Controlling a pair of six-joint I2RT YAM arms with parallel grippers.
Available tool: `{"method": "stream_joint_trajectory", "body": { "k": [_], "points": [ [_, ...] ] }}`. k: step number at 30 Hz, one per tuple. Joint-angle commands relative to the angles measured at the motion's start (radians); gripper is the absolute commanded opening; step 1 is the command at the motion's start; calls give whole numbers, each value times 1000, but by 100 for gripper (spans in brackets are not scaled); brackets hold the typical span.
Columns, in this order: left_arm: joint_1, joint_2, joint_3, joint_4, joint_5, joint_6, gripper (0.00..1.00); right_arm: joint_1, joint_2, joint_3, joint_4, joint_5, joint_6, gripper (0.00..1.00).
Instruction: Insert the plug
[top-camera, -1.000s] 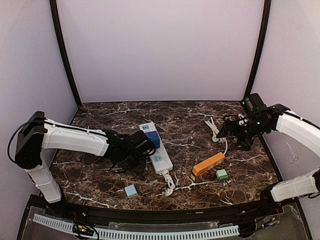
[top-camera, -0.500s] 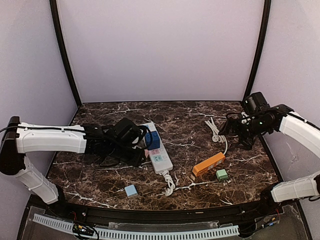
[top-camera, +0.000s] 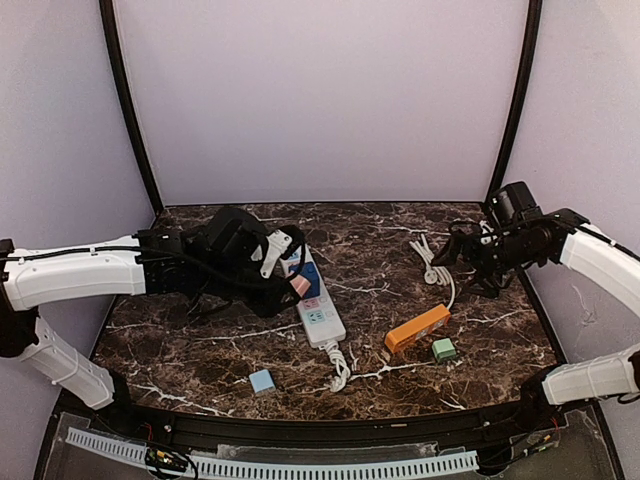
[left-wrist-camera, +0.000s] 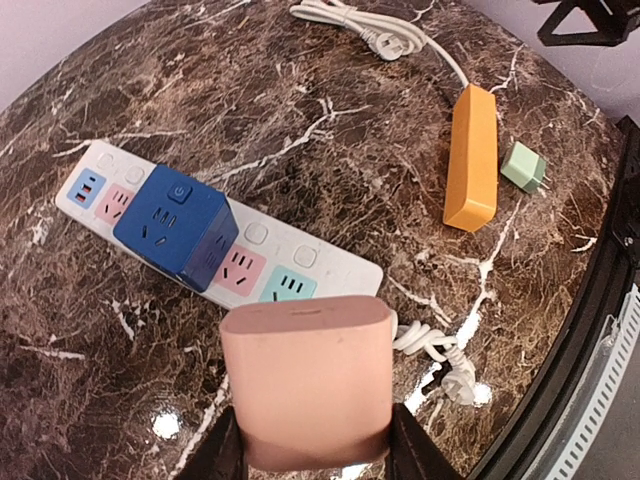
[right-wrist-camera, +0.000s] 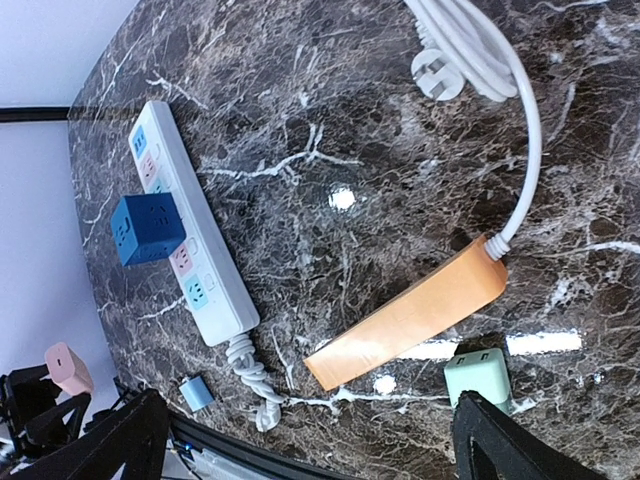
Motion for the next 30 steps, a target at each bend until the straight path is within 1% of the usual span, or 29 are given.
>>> {"method": "stream_joint_trajectory", "body": {
  "k": [1, 6, 9, 14, 18, 19, 22, 25, 27, 30],
  "points": [
    [-3, -54, 29, 8, 36, 99, 14, 5, 29, 28, 27, -97, -66, 98],
    [-3, -56, 13, 67, 49, 155, 14, 2, 103, 101, -25, -158, -177, 99],
    [-3, -27, 25, 85, 41, 164, 14, 3, 169, 154, -61, -193, -252, 99],
    [-3, 73, 107, 69, 64, 185, 15, 3, 214, 182, -66, -271, -325, 99],
    [-3, 144, 163, 88, 99, 220, 14, 3, 240, 198, -66, -391, -362, 99],
    [-3, 153, 171, 105, 129, 239, 13, 3, 245, 205, -68, -423, -367, 99],
    [-3, 205, 208, 138, 159, 285, 9, 8, 241, 222, -27, -536, -345, 99],
    [-1, 261, 289, 108, 228, 354, 6, 26, 228, 221, 28, -598, -274, 98],
    [-2, 301, 335, 88, 282, 386, 6, 49, 228, 219, 64, -621, -235, 99],
    [1, 344, 378, 75, 345, 407, 7, 91, 245, 240, 67, -622, -203, 99]
  ]
}}
